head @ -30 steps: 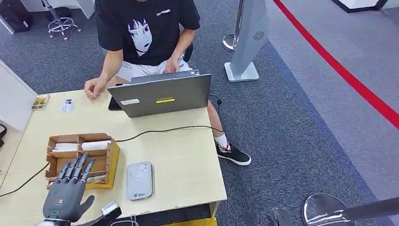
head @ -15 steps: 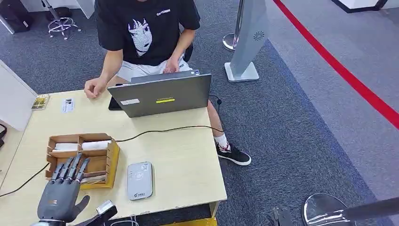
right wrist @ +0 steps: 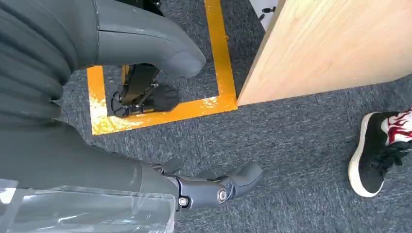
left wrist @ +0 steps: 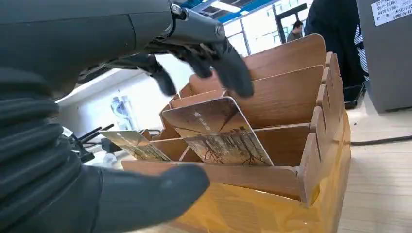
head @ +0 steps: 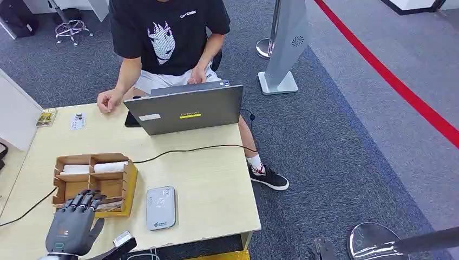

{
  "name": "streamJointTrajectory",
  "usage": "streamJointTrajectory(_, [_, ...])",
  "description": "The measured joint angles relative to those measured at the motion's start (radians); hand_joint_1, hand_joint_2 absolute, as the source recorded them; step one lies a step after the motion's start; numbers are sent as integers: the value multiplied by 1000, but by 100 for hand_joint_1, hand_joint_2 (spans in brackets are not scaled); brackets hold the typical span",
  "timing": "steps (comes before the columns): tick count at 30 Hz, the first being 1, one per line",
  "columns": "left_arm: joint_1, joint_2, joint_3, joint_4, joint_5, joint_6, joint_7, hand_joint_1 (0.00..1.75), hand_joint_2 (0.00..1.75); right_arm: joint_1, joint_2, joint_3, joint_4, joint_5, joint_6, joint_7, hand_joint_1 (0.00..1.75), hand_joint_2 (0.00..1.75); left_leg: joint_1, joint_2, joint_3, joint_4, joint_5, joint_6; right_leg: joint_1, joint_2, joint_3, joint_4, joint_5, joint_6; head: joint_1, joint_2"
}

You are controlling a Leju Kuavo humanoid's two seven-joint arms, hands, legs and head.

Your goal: Pass the card to the sensor for recognition and then transmit it.

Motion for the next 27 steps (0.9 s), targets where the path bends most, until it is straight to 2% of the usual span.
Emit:
streamJointTrajectory(23, [-6,0,0,6,-16,6,10,175,175,0,0,0,0,3,-2,-2,0,175,0,0,0,0,0,0,0,0,0,0,0,0,0,0])
streamJointTrajectory(27, [-41,6,17,-59,-11,0,13,175,175,0,0,0,0,11,-3,-3,0,175,1,-1,0,0,0,0,1,-2,0,0,0,0,0,0])
